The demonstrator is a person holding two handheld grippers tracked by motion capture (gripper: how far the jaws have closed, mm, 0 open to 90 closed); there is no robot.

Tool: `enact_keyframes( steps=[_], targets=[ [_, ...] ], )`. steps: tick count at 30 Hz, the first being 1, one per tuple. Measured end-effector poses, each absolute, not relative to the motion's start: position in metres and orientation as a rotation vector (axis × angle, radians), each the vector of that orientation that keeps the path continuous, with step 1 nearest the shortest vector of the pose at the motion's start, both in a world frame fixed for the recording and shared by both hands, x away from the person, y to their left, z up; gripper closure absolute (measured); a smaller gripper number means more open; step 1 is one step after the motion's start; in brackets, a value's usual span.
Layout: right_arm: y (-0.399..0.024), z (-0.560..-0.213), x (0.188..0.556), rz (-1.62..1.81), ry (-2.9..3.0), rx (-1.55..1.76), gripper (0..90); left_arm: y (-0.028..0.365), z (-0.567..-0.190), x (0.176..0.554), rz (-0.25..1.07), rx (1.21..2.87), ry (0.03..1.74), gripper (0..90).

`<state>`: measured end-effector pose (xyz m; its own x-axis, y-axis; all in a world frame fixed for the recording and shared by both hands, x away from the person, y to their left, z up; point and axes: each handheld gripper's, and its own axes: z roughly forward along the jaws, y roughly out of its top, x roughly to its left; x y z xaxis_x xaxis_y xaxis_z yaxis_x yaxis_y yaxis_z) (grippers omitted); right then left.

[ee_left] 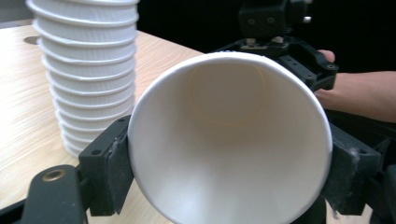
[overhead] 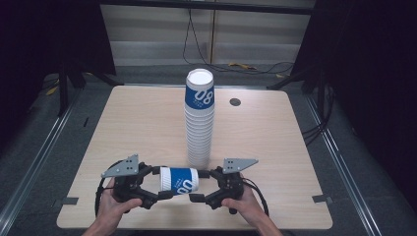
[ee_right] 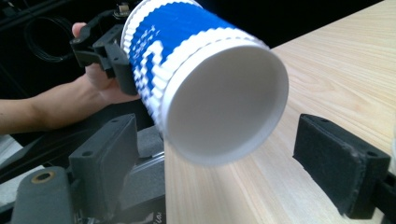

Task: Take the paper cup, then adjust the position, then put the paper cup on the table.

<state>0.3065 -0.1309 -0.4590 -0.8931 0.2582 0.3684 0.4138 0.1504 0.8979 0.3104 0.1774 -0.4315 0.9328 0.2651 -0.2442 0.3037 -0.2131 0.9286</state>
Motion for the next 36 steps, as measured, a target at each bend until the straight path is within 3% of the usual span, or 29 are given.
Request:
enact_keyframes(
  steps=[18,36],
  targets=[
    [-0.150,-0.451,0.306,-1.804,-2.473,-0.829,14.8,0.200,-0.419,0.324,0.062,1.869,0.548,18.0],
    [-0.185,-0.448,0.296,-1.735,-2.556,-0.977,17.0,0.204,-0.409,0.343,0.179,2.038,0.686,18.1]
  ],
)
